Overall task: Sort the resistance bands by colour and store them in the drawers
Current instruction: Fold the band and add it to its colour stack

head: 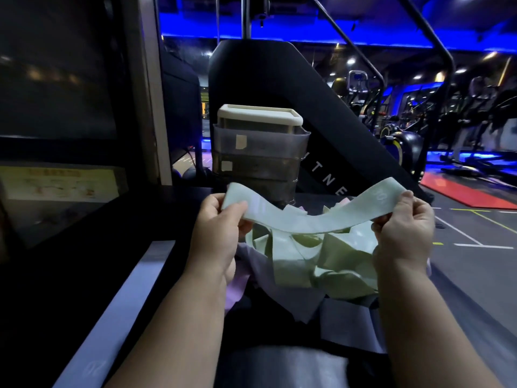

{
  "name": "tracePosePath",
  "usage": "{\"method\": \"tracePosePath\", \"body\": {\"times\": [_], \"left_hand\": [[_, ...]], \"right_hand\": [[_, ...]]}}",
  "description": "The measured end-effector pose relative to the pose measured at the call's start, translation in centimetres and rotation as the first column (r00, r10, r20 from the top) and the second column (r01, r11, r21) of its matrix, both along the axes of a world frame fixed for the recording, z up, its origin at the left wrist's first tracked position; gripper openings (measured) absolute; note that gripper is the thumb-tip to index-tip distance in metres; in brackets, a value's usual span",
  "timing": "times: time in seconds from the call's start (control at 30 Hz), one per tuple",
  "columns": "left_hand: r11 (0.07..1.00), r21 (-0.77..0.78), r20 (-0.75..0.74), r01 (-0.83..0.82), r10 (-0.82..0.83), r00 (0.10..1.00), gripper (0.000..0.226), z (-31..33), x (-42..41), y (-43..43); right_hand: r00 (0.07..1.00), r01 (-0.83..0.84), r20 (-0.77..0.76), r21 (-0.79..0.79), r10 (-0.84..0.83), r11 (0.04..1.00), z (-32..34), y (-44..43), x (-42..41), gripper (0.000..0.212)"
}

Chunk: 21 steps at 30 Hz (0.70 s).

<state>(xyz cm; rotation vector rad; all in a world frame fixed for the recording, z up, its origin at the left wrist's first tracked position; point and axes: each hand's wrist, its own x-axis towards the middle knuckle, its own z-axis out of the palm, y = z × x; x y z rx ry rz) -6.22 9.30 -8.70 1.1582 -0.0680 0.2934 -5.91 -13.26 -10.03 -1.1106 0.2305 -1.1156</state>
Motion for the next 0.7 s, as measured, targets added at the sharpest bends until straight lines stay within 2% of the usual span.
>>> {"method": "tracePosePath", "body": {"times": [0.17,0.27,0.33,0.5,0.6,0.67,0.7], "left_hand": [[0.978,0.2,-0.056,0.063,-0.052,0.997,0.028,-0.6,-3.5,4.5],[0.876,0.469,-0.106,0.113,-0.071,0.992,0.043,-1.3,-6.0,8.0],[0.802,0.585,-0.134,0.123,-0.054,0.989,0.039,-1.9,-7.6,10.2],[0.722,0.686,-0.167,0.095,0.029,0.986,0.028,-3.1,-10.6,15.1],[0.683,0.73,-0.117,0.028,0.084,0.99,0.012,-4.1,-11.3,17.3],[0.635,0.772,-0.061,-0.028,0.118,0.991,0.013,-4.8,-11.5,18.6],[0.619,0.784,-0.05,-0.037,0.123,0.991,0.014,-5.0,-11.5,19.1]], "right_hand": [[0.994,-0.102,0.015,-0.086,0.104,0.991,0.2,1.8,-1.3,0.021],[0.987,-0.156,-0.002,-0.197,0.159,0.968,0.3,3.1,-2.1,0.021],[0.977,-0.21,-0.041,-0.281,0.207,0.936,0.3,4.3,-2.6,0.021],[0.935,-0.353,-0.184,-0.386,0.304,0.852,-0.5,7.6,-3.0,0.019],[0.906,-0.423,-0.234,-0.423,0.354,0.802,-1.0,9.5,-3.0,0.01],[0.903,-0.427,-0.26,-0.465,0.342,0.776,-1.3,10.4,-2.9,0.006],[0.906,-0.42,-0.271,-0.485,0.325,0.767,-1.4,10.8,-2.8,0.011]]}}
